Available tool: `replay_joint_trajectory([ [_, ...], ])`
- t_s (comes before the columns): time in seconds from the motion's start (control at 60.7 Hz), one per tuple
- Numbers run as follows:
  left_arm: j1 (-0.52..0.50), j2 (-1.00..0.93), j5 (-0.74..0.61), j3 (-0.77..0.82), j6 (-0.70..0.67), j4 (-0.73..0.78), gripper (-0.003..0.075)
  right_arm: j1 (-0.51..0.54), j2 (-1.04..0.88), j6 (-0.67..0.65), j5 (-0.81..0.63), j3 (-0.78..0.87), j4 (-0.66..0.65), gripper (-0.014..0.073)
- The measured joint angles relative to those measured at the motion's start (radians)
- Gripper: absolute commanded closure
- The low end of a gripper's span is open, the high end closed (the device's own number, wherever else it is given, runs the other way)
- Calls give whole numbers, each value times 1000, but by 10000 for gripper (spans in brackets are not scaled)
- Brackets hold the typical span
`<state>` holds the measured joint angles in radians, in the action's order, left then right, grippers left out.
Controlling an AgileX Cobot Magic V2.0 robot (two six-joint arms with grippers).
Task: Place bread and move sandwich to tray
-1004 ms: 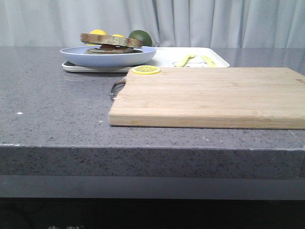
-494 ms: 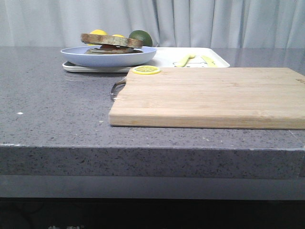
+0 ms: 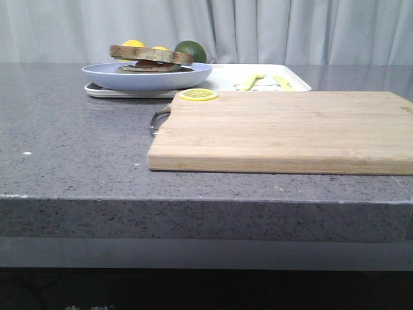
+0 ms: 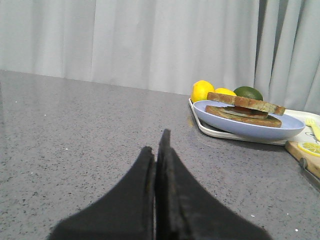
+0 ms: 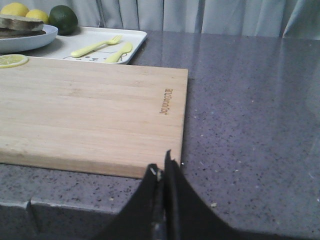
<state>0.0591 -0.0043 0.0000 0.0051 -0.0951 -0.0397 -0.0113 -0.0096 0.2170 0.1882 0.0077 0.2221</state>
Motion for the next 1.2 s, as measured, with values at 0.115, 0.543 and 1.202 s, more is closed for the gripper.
replay_joint_trajectory([
  [0.115, 0, 0, 0, 0, 0, 0, 741, -10, 0, 0, -49, 20, 2, 663],
  [0.543, 0, 0, 0, 0, 0, 0, 741, -19, 0, 0, -70, 20, 4, 663],
  [1.202, 0, 0, 0, 0, 0, 0, 741, -6, 0, -373, -146, 20, -182, 663],
])
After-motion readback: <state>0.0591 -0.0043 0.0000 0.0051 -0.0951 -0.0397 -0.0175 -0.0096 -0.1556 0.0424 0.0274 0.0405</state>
